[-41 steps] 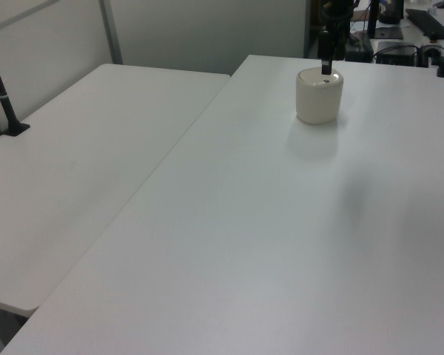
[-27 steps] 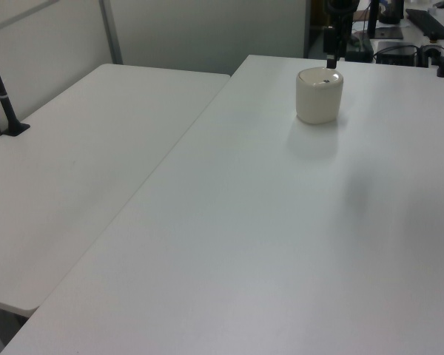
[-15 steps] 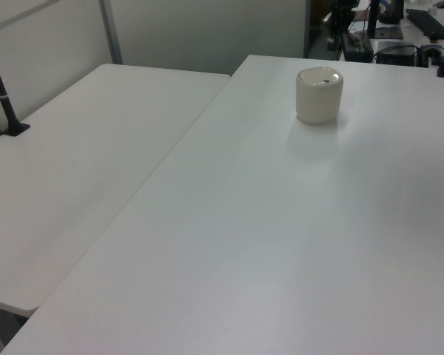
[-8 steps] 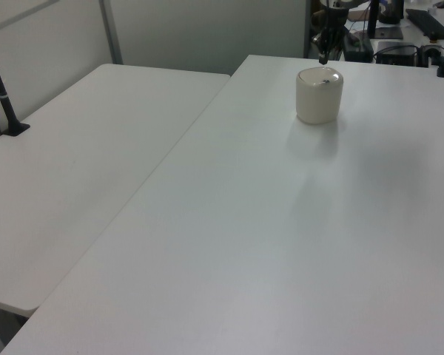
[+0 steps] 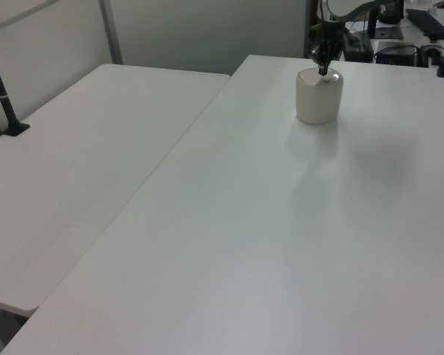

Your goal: Open the trash bin

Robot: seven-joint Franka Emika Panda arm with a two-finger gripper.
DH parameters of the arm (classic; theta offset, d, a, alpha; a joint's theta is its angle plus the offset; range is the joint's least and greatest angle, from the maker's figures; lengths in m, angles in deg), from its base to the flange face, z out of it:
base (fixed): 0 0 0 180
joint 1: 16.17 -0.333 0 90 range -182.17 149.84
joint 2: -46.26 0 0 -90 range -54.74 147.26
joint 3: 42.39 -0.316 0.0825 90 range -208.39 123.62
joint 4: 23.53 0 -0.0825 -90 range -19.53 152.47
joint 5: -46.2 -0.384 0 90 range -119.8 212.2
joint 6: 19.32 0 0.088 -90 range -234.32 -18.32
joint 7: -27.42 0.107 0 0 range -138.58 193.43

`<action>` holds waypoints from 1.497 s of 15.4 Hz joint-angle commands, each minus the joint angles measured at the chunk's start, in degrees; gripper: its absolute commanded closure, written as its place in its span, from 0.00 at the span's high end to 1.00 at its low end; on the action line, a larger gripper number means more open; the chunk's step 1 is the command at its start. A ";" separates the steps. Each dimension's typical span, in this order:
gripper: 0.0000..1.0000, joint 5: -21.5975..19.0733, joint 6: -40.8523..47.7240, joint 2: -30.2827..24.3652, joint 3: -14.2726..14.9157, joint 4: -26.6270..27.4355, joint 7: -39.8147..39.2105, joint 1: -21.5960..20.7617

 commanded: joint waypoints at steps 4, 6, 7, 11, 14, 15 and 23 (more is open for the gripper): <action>0.00 -0.39 -1.42 0.97 0.04 1.50 -0.15 -0.44; 0.00 -0.04 -1.51 1.15 0.04 2.20 -0.24 -0.44; 0.00 0.40 -1.42 1.67 0.04 2.20 -0.24 -0.44; 0.00 0.40 -0.99 -0.07 0.04 1.59 -0.15 -0.44; 0.00 0.40 -0.28 -4.29 -0.74 1.50 0.02 -0.78; 0.00 0.40 0.85 -5.52 -1.27 1.50 0.02 -0.87; 1.00 1.72 18.67 -14.57 -10.66 1.76 -2.51 -3.86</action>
